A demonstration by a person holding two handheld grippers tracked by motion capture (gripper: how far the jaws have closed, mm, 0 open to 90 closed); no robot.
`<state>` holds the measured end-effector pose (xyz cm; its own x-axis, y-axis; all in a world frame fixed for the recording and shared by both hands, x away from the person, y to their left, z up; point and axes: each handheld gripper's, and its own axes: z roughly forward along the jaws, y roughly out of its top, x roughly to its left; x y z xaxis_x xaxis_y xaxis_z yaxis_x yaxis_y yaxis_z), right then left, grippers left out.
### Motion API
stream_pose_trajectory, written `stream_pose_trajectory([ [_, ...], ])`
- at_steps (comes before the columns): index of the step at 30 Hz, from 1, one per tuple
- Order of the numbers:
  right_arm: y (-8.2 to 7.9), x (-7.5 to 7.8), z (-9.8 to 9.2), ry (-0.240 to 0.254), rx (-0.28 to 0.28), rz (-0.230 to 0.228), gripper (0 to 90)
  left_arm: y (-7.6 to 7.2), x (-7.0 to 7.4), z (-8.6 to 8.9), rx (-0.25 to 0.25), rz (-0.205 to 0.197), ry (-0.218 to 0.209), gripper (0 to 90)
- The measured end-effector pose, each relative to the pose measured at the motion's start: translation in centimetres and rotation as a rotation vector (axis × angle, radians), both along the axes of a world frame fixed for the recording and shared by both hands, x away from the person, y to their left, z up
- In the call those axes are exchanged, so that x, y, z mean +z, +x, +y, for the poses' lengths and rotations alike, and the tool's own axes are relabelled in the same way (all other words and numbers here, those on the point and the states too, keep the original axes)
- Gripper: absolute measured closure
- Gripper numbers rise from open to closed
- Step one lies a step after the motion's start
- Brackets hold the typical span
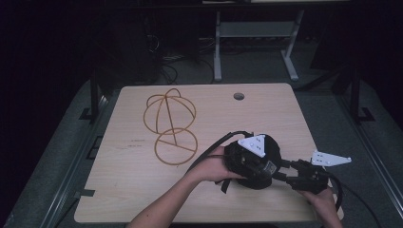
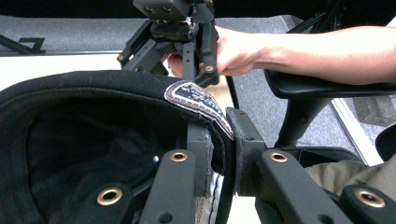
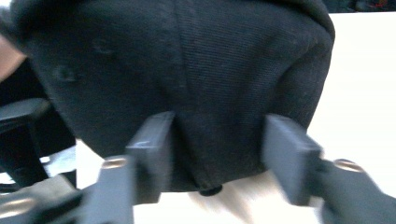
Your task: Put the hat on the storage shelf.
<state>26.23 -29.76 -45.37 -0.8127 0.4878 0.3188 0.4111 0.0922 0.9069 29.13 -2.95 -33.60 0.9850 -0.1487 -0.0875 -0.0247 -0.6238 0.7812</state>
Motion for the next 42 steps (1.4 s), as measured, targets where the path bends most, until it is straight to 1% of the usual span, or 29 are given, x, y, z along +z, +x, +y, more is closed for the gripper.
stream_pose_trajectory([
  [1,0.0,0.0,0.0,0.0,0.0,0.0,50.6,0.0,0.0,0.0,0.0,0.0,0.0,80.4],
  [2,-0.2,0.0,0.0,0.022,0.012,-0.017,62.8,0.0,0.0,0.2,-0.002,0.001,-0.003,80.4],
  [3,-0.2,0.0,0.0,0.022,0.012,-0.017,62.8,0.0,0.0,0.2,-0.002,0.001,-0.003,80.4],
  [4,-0.4,0.2,0.0,0.074,0.02,-0.032,73.7,-0.1,0.1,0.2,-0.006,0.004,-0.009,80.4],
  [5,-0.6,0.3,0.0,0.076,0.017,-0.04,76.6,0.0,0.2,0.4,-0.01,0.009,-0.021,80.5],
  [6,-0.6,0.3,0.0,0.076,0.017,-0.04,76.6,0.0,0.2,0.4,-0.01,0.009,-0.021,80.5],
  [7,-0.7,0.4,0.1,0.072,0.015,-0.052,79.4,0.0,0.3,0.4,-0.012,0.008,-0.022,80.5],
  [9,-0.8,0.5,0.2,0.067,0.015,-0.062,85.9,0.1,0.4,0.5,-0.009,0.002,-0.018,80.4],
  [10,-0.8,0.6,0.3,0.053,0.012,-0.062,87.7,0.1,0.3,0.7,-0.005,-0.01,-0.011,80.4],
  [12,-0.8,0.7,0.3,0.045,0.005,-0.065,88.0,0.1,0.3,0.8,-0.002,-0.011,-0.009,80.2],
  [15,-0.9,0.8,0.3,0.035,-0.004,-0.069,88.4,0.1,0.2,1.4,0.022,-0.02,-0.005,79.0],
  [16,-1.0,0.9,0.3,0.033,-0.013,-0.07,88.5,0.1,0.3,1.8,0.043,-0.029,-0.001,75.3],
  [19,-1.2,1.0,0.1,0.029,-0.027,-0.074,88.5,0.0,0.3,2.1,0.06,-0.04,0.003,72.8],
  [20,-1.4,1.3,0.0,0.02,-0.041,-0.084,88.6,-0.1,0.3,2.3,0.069,-0.052,0.007,70.2],
  [21,-1.4,1.3,0.0,0.02,-0.041,-0.084,88.6,-0.1,0.3,2.4,0.074,-0.06,0.014,70.2],
  [23,-1.6,1.4,-0.2,0.02,-0.053,-0.088,88.6,-0.2,0.3,2.7,0.084,-0.069,0.017,63.4],
  [24,-1.6,1.5,-0.3,0.02,-0.063,-0.086,88.6,-0.3,0.3,3.0,0.094,-0.081,0.02,63.4],
  [25,-1.6,1.5,-0.4,0.021,-0.069,-0.084,88.7,-0.3,0.4,3.2,0.104,-0.084,0.025,61.5],
  [26,-1.8,1.7,-0.5,0.008,-0.081,-0.083,88.6,-0.3,0.4,3.7,0.119,-0.095,0.029,58.6],
  [27,-1.8,1.7,-0.5,0.008,-0.081,-0.083,88.6,-0.3,0.4,3.7,0.119,-0.095,0.029,56.8],
  [31,-1.9,2.2,-0.8,-0.008,-0.107,-0.084,88.7,-0.6,0.3,5.1,0.156,-0.112,0.031,52.5],
  [32,-2.0,2.5,-0.9,-0.019,-0.116,-0.086,88.8,-0.7,0.3,5.7,0.17,-0.119,0.028,50.1],
  [33,-2.0,2.5,-0.9,-0.019,-0.116,-0.086,88.8,-0.7,0.3,5.7,0.17,-0.119,0.028,47.0],
  [34,-2.0,2.6,-1.0,-0.02,-0.119,-0.091,88.8,-0.9,0.1,6.0,0.179,-0.117,0.022,47.0],
  [36,-2.0,3.1,-1.2,-0.023,-0.126,-0.099,88.8,-1.1,-0.2,6.6,0.182,-0.132,0.031,46.2],
  [39,-2.1,3.9,-1.4,-0.022,-0.142,-0.106,88.9,-1.4,-0.7,7.4,0.211,-0.143,0.039,44.2],
  [40,-2.1,4.4,-1.5,-0.02,-0.148,-0.112,88.9,-1.4,-0.9,7.7,0.217,-0.137,0.035,43.5],
  [41,-2.1,4.4,-1.5,-0.02,-0.148,-0.112,88.9,-1.3,-1.0,8.0,0.221,-0.132,0.033,43.5],
  [42,-2.0,5.1,-1.5,-0.037,-0.154,-0.119,89.0,-1.3,-1.3,8.7,0.232,-0.115,0.014,42.7],
])
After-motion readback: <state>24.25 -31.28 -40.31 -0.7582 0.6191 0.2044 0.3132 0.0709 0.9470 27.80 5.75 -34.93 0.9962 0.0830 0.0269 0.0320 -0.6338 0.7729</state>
